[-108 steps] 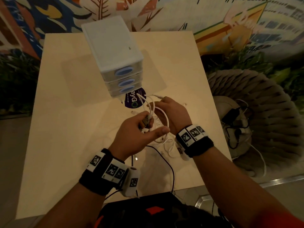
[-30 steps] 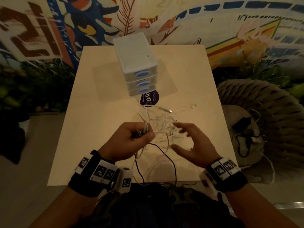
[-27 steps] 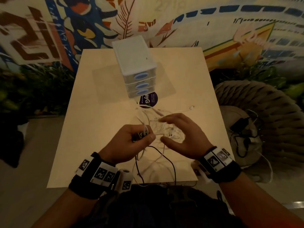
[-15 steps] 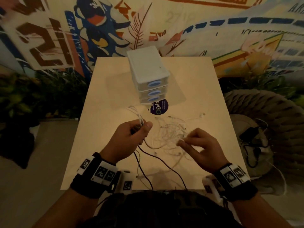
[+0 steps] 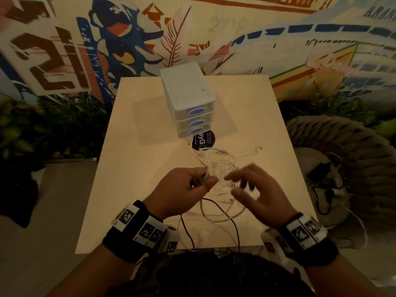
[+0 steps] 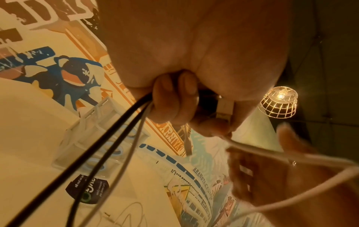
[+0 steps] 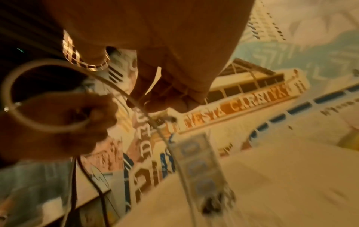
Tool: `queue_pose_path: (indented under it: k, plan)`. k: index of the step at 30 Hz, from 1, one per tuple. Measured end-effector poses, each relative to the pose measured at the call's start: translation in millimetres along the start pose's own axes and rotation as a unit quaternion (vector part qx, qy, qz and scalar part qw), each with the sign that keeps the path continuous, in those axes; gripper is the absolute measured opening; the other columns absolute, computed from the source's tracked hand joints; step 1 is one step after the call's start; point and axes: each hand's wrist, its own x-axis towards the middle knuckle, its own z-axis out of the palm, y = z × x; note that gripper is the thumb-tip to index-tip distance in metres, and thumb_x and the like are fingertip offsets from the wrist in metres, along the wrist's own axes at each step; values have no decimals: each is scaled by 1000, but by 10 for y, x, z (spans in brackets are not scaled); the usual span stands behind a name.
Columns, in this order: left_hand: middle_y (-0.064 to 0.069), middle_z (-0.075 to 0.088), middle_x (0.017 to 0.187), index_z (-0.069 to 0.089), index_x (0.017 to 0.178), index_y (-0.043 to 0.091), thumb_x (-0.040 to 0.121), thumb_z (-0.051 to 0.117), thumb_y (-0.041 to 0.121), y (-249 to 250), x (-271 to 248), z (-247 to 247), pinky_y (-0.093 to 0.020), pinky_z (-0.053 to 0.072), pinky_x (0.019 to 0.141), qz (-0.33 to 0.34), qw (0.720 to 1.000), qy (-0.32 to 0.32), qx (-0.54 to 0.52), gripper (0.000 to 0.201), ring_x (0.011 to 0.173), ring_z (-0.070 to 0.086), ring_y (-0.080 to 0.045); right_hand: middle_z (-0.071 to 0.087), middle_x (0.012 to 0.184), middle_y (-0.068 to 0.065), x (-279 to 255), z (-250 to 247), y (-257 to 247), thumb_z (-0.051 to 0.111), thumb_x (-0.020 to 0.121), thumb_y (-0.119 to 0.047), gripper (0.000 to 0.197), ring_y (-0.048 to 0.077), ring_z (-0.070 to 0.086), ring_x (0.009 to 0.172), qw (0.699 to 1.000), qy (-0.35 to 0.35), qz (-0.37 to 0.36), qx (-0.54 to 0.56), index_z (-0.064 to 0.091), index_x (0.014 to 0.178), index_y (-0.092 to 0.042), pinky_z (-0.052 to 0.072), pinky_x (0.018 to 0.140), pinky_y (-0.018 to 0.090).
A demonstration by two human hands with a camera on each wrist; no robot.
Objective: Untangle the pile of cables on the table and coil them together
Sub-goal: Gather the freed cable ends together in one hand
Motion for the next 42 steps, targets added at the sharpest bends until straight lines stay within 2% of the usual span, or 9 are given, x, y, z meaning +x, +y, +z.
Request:
queue_pose_path:
  k: [4, 10, 16, 18, 23, 33, 36, 39, 42]
  plan:
    - [5, 70, 74, 72, 93, 24, 93, 58, 56, 68, 7, 44, -41, 55, 68, 8, 1000, -18, 18, 35, 67, 65, -12, 62, 88, -14, 531, -109, -449, 61, 91, -57, 31, 7, 61, 82, 999, -4, -46, -27, 71, 97, -29, 40, 69, 12]
    - [18, 65, 65, 65, 77, 26, 95, 49, 65, 140, -21, -7, -34, 51, 66, 0, 1000, -19, -18, 45, 61, 62, -5, 70, 73, -12, 714, -11, -513, 70, 94, -28, 10, 4, 66, 70, 998, 1, 22, 55, 71, 87, -20, 45, 64, 12]
    - [1, 64, 67, 67, 83, 29, 95, 55, 59, -42, -70, -95, -42, 54, 67, -3, 999, 27, -41, 34, 64, 63, -17, 76, 69, -2, 466, -1, -289, 70, 94, -23, 12, 12, 73, 67, 979, 51, 138, 143, 66, 87, -14, 57, 68, 32]
    - [7, 65, 69, 68, 86, 29, 97, 62, 50, -64, -81, -72, -33, 52, 66, -1, 999, 22, -25, 24, 67, 63, -11, 76, 71, 0, 352, 17, -199, 69, 94, -19, 13, 18, 74, 71, 974, 58, 155, 157, 65, 85, -11, 58, 71, 43]
    - [14, 66, 75, 68, 92, 30, 93, 70, 31, -57, -69, 41, -14, 40, 62, 5, 1000, 12, 0, 2, 67, 59, -5, 77, 82, 10, 211, 37, -140, 61, 98, -5, 3, 27, 76, 77, 953, 83, 167, 240, 62, 99, -8, 57, 73, 39]
    - [18, 61, 77, 61, 95, 37, 82, 68, 19, -26, -81, 84, -26, 48, 63, 11, 999, -38, 34, 23, 68, 58, -8, 71, 83, 11, 343, -20, -189, 41, 87, 24, 58, 30, 70, 86, 931, 109, 104, 334, 50, 129, -15, 55, 81, 38]
    - [16, 62, 77, 61, 94, 36, 82, 70, 21, -32, -111, 77, -29, 50, 64, 14, 997, -61, 46, 21, 69, 60, -6, 63, 76, 13, 419, -80, -204, 42, 88, 11, 55, 30, 61, 76, 887, 92, 111, 439, 49, 137, -13, 53, 76, 38]
    - [16, 61, 73, 60, 92, 37, 82, 69, 21, -79, -137, 70, -32, 50, 65, -2, 996, -84, 41, 21, 65, 57, -7, 53, 69, 10, 545, -149, -235, 42, 104, -27, 36, 26, 54, 64, 837, 93, 187, 506, 56, 135, -15, 48, 69, 39]
    - [17, 58, 69, 61, 92, 35, 81, 66, 19, -146, -164, 55, -33, 47, 63, -19, 993, -109, 27, 20, 61, 52, -7, 44, 63, 5, 698, -176, -178, 31, 107, -49, 52, 19, 47, 55, 801, 141, 234, 533, 63, 123, -11, 46, 60, 34]
